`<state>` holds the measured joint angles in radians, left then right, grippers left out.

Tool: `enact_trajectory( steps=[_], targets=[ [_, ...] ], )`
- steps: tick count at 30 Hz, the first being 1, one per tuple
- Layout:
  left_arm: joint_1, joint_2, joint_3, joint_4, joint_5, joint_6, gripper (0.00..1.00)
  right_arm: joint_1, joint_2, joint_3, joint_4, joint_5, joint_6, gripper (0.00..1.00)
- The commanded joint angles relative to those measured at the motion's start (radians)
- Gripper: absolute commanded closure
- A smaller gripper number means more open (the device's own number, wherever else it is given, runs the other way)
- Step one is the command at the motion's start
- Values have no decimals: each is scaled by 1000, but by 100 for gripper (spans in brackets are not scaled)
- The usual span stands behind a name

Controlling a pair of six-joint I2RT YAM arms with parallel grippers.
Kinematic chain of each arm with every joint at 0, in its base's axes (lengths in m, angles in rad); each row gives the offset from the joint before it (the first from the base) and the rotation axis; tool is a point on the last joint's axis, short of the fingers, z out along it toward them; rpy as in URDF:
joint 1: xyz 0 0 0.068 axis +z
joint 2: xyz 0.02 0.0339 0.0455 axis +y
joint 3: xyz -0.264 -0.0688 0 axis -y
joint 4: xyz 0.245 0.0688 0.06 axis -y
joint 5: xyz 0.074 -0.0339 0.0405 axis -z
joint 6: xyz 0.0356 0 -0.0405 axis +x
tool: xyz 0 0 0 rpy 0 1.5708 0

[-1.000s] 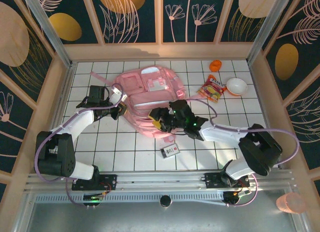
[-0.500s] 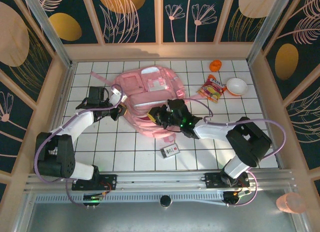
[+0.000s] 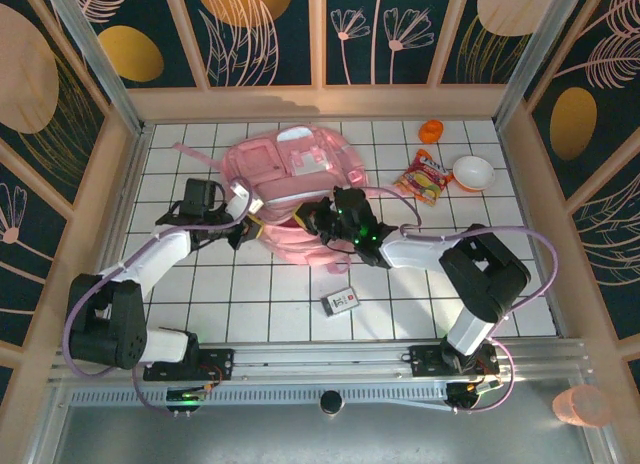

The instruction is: Pack the student bag

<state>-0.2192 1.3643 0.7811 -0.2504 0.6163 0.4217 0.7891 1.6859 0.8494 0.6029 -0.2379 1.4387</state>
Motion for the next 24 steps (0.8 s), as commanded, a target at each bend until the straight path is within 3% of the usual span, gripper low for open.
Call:
enact_trajectory(
  steps=[1,6,9,15,20,24],
  targets=[
    [-84,-47,5,-48,215,22,93,-21,38,70,58,83,-60,100],
    [-176,-76,-10,122,315,-140,87,-27,64,101,45,58,-93,100],
    [-185,-109,-10,180,268,-159,74,-32,46,88,46,18,-133,100],
    [-137,-167,27,12,77,66,37,-100,-23,60,-9,-201,-349,100],
    [-93,-194,46,-24,-53,250,28,-153,-65,109,-230,-358,-596,100],
    [-93,-159,59,-36,-102,420,27,-184,-66,154,-344,-426,-706,100]
  ],
)
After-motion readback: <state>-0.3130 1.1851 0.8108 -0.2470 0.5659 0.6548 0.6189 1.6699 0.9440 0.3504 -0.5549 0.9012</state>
